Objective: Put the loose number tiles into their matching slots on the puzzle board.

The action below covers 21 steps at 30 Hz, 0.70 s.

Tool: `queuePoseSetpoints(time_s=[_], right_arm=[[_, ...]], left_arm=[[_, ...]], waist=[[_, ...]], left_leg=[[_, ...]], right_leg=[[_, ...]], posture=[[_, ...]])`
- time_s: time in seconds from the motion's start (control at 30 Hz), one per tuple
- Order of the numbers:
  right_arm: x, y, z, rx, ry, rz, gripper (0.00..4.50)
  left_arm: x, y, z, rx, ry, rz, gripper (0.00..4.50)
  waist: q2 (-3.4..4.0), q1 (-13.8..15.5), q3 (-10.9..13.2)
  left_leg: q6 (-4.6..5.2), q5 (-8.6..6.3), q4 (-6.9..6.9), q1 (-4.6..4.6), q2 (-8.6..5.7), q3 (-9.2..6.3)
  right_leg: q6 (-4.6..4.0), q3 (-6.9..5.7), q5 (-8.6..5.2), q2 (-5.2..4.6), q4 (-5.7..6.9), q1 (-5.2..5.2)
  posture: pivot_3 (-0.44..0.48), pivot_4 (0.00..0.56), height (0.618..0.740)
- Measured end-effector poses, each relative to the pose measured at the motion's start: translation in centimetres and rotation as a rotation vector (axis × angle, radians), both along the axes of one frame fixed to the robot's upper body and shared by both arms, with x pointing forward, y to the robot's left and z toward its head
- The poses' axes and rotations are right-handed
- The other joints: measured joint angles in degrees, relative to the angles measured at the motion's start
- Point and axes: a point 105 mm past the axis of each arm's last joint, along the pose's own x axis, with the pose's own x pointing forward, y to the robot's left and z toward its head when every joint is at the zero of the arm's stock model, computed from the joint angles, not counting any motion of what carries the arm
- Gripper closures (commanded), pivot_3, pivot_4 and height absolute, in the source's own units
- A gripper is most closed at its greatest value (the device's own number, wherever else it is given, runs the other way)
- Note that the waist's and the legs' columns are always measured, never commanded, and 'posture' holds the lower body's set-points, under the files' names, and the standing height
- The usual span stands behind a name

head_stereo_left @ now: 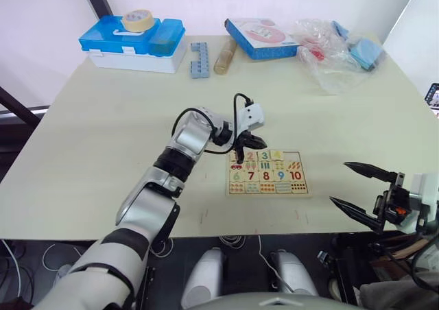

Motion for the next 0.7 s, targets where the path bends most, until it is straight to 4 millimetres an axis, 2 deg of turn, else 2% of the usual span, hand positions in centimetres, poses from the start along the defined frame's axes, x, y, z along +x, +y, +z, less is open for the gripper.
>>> queuePoseSetpoints(time_s=[0.7], right_arm=[[-0.1,0.0,-0.1,0.000,0.007,-0.008,0.00]], left_arm=[[-0.2,-0.9,-1.1,0.037,-0.013,-0.026,4.48]], waist=[[0.00,-0.02,0.00]], left_leg=[[0.00,0.00,0.00,0.00,0.00,0.00]], right_leg=[[0.00,0.00,0.00,0.00,0.00,0.00]], posture=[[0.000,0.150,0.740]])
